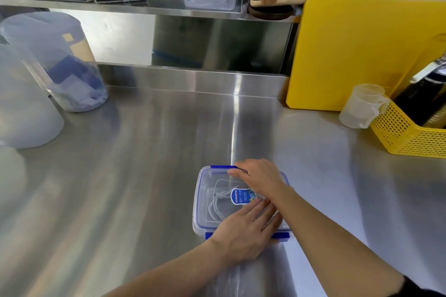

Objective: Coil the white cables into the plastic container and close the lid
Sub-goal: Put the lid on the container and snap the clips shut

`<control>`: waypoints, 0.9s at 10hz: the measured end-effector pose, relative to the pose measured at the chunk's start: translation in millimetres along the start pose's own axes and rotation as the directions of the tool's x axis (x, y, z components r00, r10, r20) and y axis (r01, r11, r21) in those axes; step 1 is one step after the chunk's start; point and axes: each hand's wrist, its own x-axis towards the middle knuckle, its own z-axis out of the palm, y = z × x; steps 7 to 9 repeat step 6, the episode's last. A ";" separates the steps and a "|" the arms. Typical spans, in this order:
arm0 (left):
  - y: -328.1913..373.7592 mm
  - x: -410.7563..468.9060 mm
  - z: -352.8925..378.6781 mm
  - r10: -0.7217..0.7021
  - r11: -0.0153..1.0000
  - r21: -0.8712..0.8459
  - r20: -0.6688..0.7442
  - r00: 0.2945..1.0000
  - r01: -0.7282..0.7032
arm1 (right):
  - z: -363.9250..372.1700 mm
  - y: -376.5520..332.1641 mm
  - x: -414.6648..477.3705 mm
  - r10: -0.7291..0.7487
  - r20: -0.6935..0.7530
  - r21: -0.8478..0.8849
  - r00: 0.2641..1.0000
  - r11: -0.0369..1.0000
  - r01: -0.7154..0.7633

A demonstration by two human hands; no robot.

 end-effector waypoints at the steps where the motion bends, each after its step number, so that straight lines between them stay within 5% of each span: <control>1: 0.1 -0.8 -1.6 -0.001 1.000 0.010 -0.006 1.000 0.001 | -1.2 -1.7 0.0 -0.012 -0.003 -0.012 1.000 1.000 0.012; 3: -0.3 0.0 -7.0 0.001 1.000 -0.016 0.066 0.998 0.000 | -3.6 -6.9 -1.7 0.018 0.002 -0.030 1.000 0.999 -0.018; 6: -12.2 20.2 -52.5 -0.039 0.921 -0.331 0.442 0.896 0.203 | -25.4 -8.5 -2.1 0.022 0.209 -0.120 0.978 0.993 0.004; 9: -12.2 20.2 -52.5 -0.039 0.921 -0.331 0.442 0.896 0.203 | -25.4 -8.5 -2.1 0.022 0.209 -0.120 0.978 0.993 0.004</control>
